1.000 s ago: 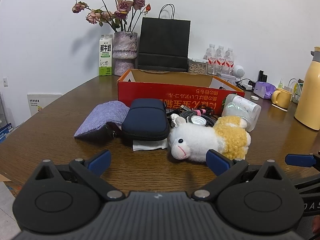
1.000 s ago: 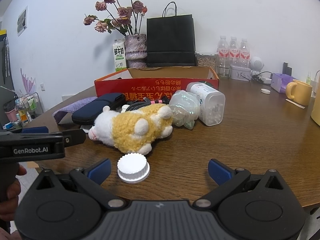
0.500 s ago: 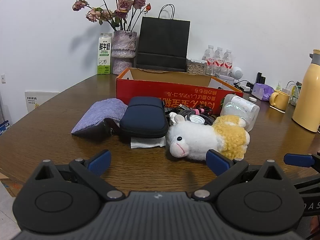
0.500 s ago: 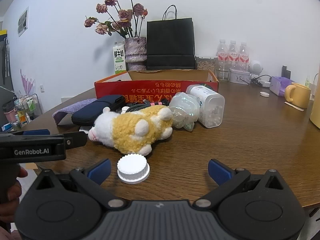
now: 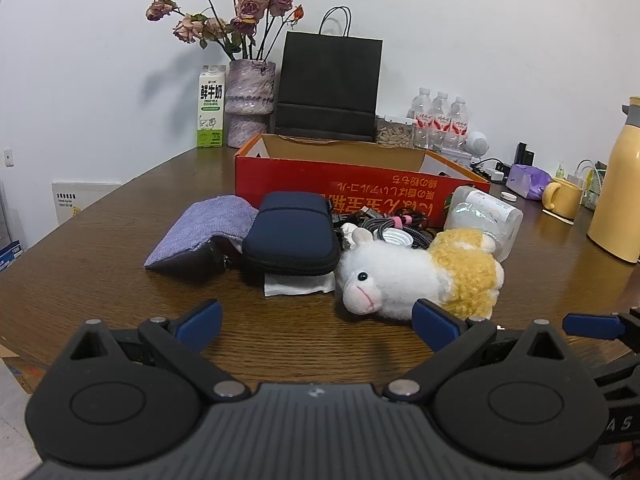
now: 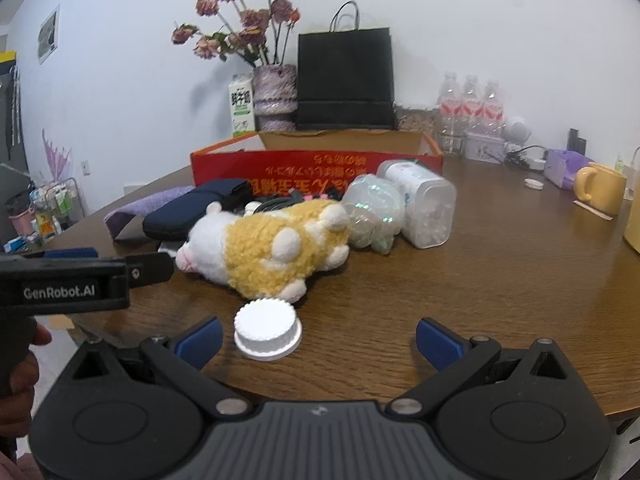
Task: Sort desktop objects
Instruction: 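Grasp the white bottle cap with the right gripper while left approaches purple cloth, then grasp the purple cloth with the left gripper and lift it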
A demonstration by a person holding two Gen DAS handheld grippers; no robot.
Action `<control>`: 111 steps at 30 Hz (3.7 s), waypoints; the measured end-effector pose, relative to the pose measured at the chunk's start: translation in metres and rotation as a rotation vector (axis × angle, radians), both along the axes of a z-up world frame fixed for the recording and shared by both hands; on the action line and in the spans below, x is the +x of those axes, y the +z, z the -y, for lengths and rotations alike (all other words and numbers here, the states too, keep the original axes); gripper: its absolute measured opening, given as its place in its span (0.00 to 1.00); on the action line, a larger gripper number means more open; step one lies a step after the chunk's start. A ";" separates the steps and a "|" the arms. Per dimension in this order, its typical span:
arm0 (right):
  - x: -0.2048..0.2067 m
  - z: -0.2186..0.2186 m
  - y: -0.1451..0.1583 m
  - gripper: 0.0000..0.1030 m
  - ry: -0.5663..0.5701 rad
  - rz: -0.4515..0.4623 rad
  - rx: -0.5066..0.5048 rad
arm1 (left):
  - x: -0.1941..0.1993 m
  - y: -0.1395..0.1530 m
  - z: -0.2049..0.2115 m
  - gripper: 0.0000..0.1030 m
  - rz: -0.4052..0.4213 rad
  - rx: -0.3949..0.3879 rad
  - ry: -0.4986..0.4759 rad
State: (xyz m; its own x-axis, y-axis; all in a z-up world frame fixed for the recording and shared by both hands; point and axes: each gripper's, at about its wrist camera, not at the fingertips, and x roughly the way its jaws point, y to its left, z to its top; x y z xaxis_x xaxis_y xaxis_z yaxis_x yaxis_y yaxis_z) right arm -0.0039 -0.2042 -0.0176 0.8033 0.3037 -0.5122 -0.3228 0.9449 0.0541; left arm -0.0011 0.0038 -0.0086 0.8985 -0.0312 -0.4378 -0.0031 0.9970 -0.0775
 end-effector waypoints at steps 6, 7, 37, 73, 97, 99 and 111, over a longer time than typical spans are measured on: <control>0.006 -0.011 -0.003 0.87 0.046 0.000 -0.013 | 0.001 -0.002 -0.009 1.00 -0.015 -0.007 0.033; 0.006 -0.013 -0.003 0.82 0.052 0.003 -0.016 | 0.001 -0.002 -0.011 1.00 -0.016 -0.007 0.036; 0.005 -0.008 0.010 0.38 0.066 0.052 -0.011 | -0.002 0.013 -0.023 1.00 0.034 0.005 0.072; 0.049 0.007 0.041 0.38 -0.013 0.110 -0.005 | 0.106 0.024 -0.103 0.45 -0.187 -0.121 0.083; 0.037 0.017 0.042 0.38 -0.018 0.127 0.024 | 0.055 0.046 -0.069 0.72 -0.049 0.128 0.061; 0.035 0.017 0.041 0.38 -0.017 0.123 0.025 | 0.050 0.037 -0.065 0.72 -0.069 0.175 0.048; 0.034 0.012 0.039 0.38 -0.012 0.115 0.017 | 0.064 0.009 -0.051 0.37 -0.011 0.420 0.092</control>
State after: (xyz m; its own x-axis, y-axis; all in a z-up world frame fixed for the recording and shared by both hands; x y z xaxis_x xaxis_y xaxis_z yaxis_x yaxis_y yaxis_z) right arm 0.0298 -0.2164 0.0217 0.8602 0.3018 -0.4110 -0.3166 0.9480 0.0336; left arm 0.0629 0.0551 0.0003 0.8843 0.2317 -0.4054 -0.0917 0.9375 0.3357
